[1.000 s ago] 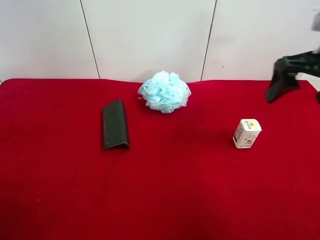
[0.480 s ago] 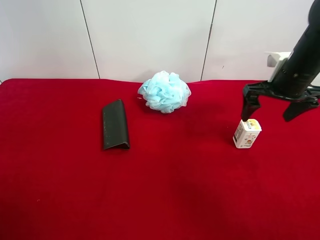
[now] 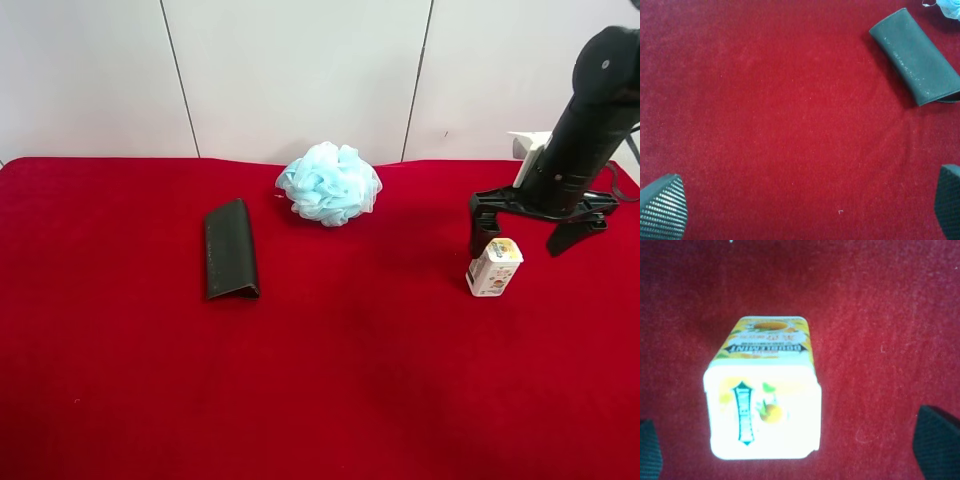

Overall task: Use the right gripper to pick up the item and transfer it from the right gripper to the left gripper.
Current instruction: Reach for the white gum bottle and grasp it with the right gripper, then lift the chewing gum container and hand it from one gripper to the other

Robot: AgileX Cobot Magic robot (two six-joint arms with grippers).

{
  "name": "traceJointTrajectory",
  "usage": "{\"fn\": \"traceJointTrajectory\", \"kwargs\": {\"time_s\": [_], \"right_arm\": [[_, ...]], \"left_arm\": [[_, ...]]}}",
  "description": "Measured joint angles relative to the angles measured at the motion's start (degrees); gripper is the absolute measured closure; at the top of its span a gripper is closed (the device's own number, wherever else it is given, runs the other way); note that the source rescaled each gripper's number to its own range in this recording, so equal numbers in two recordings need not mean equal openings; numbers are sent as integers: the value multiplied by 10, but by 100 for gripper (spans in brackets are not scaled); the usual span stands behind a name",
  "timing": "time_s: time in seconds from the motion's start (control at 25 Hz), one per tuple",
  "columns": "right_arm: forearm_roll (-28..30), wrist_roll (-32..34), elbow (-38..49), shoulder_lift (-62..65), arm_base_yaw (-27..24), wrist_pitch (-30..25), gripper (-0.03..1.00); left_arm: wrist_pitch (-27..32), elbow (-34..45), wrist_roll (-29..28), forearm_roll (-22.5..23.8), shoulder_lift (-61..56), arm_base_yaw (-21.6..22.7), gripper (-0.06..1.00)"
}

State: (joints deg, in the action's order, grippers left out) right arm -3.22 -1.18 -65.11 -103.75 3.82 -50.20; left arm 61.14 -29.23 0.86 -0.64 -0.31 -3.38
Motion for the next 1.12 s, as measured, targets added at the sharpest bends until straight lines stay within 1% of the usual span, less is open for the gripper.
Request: {"fn": "traceJointTrajectory", "kwargs": {"time_s": [0.36, 0.4, 0.48, 0.56, 0.68, 0.72, 0.76, 0.8, 0.84, 0.88, 1.12], "right_arm": [[2, 0, 0, -22, 0, 22, -3], [2, 0, 0, -22, 0, 24, -1], [2, 0, 0, -22, 0, 27, 8], [2, 0, 0, -22, 0, 27, 20], [1, 0, 0, -22, 0, 27, 44], [1, 0, 0, -22, 0, 27, 56], [0, 0, 0, -22, 0, 27, 70], [0, 0, 0, -22, 0, 27, 88], [-1, 0, 0, -22, 0, 27, 97], [-1, 0, 0, -22, 0, 27, 95], [-9, 0, 0, -22, 0, 27, 95]], "left_arm": [[0, 0, 0, 0, 0, 0, -6], [0, 0, 0, 0, 0, 0, -6], [0, 0, 0, 0, 0, 0, -6], [0, 0, 0, 0, 0, 0, -6], [0, 0, 0, 0, 0, 0, -6], [0, 0, 0, 0, 0, 0, -6], [0, 0, 0, 0, 0, 0, -6], [0, 0, 0, 0, 0, 0, -6], [0, 0, 0, 0, 0, 0, -6], [0, 0, 0, 0, 0, 0, -6], [0, 0, 0, 0, 0, 0, -6]]}}
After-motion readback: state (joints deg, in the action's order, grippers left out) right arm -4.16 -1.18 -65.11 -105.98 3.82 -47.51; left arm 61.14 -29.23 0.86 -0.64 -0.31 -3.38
